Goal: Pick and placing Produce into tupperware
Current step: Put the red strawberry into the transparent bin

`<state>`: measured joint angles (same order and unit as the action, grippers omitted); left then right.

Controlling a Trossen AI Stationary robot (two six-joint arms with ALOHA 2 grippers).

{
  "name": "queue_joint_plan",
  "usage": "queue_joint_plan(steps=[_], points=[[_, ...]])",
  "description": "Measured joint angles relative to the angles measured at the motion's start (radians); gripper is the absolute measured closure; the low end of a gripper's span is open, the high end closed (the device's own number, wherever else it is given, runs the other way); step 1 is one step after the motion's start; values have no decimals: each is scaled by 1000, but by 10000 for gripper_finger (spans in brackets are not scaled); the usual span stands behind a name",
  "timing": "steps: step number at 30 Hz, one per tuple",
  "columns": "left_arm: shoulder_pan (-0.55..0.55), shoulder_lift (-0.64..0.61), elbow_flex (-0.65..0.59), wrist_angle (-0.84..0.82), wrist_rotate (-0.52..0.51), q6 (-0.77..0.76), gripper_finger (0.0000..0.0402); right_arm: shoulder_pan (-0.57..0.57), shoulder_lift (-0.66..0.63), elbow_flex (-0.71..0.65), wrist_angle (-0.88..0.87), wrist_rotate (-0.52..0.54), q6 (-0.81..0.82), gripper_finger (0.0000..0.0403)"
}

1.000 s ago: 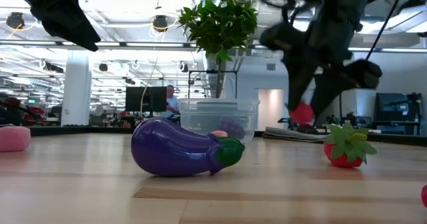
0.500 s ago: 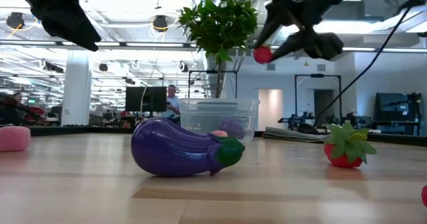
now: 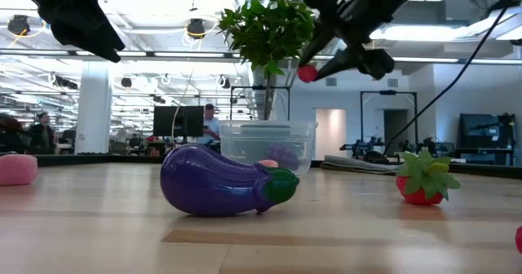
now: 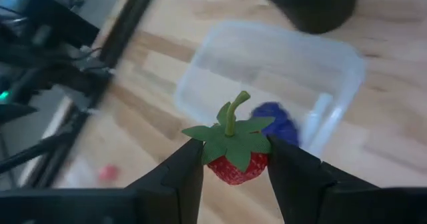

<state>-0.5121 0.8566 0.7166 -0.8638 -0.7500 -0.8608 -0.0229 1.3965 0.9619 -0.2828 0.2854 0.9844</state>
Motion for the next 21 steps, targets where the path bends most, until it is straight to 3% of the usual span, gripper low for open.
queue_joint_plan(steps=[21], points=[[0,0,0,1,-49,-18,107,-130,32,2,79,-26,-94,222]])
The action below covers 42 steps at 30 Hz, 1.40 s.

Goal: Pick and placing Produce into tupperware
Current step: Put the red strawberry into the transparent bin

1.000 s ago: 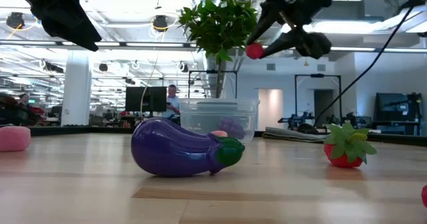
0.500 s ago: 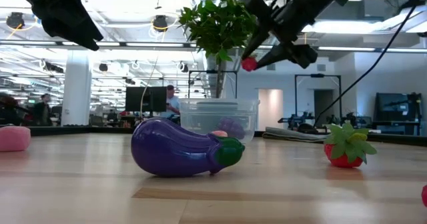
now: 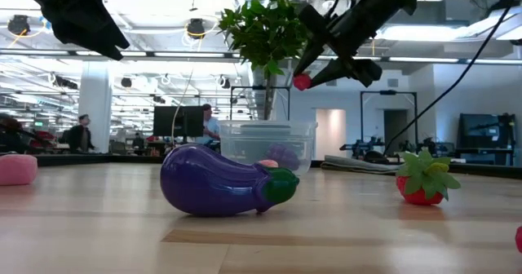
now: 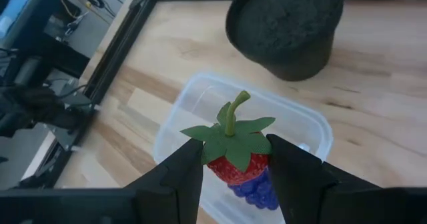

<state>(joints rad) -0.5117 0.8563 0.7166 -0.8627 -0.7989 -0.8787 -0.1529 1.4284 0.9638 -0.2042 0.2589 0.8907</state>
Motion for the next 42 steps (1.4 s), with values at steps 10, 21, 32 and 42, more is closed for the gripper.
queue_joint_plan(steps=[10,21,32,42], points=[[0,0,0,0,-7,0,107,-2,0,0,26,0,-9,227],[0,0,0,0,-14,0,107,-2,6,0,87,2,-9,227],[0,0,0,5,-1,-13,107,2,212,-1,299,-87,46,221],[0,0,0,7,5,-16,107,1,330,100,296,-114,3,228]])
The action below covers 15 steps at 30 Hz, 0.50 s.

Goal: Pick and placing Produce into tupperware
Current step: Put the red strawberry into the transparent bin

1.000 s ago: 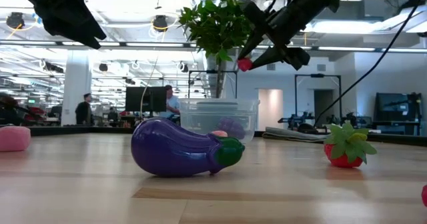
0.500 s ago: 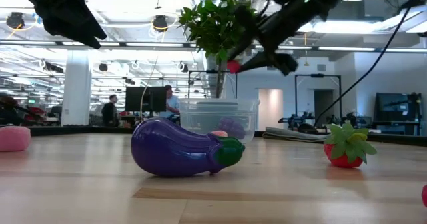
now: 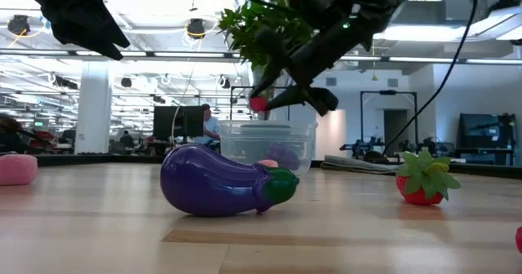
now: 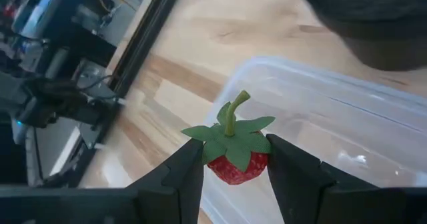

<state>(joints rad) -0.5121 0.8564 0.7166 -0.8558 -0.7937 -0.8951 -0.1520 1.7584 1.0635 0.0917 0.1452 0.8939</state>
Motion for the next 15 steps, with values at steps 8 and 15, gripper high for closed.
queue_joint_plan(steps=[8,15], points=[[0,0,0,-1,0,0,107,15,88,156,-231,-18,-106,225],[0,0,0,-2,-1,0,107,20,113,223,-328,-14,-146,228]])
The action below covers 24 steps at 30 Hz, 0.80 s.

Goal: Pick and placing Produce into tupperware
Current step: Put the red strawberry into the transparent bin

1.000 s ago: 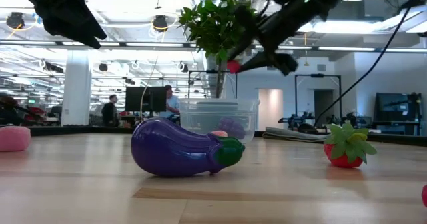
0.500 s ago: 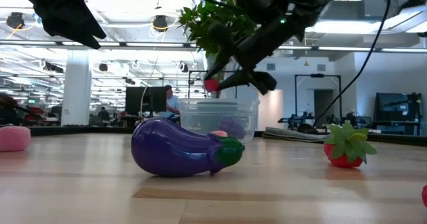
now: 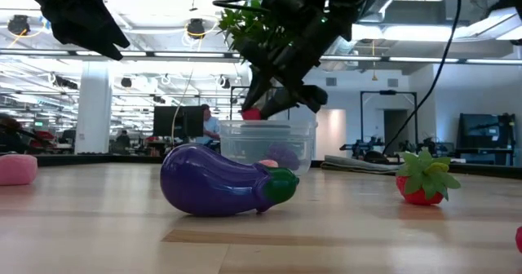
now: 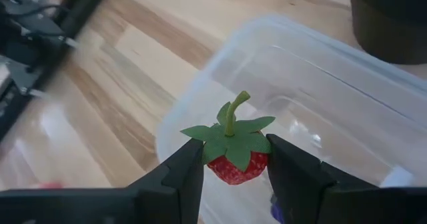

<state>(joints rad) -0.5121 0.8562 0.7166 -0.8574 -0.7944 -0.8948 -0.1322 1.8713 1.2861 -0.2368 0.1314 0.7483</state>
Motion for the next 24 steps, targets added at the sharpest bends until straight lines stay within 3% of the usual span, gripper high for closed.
queue_joint_plan(steps=[24], points=[[0,0,0,0,-3,0,107,1,0,1,-40,0,-15,191]])
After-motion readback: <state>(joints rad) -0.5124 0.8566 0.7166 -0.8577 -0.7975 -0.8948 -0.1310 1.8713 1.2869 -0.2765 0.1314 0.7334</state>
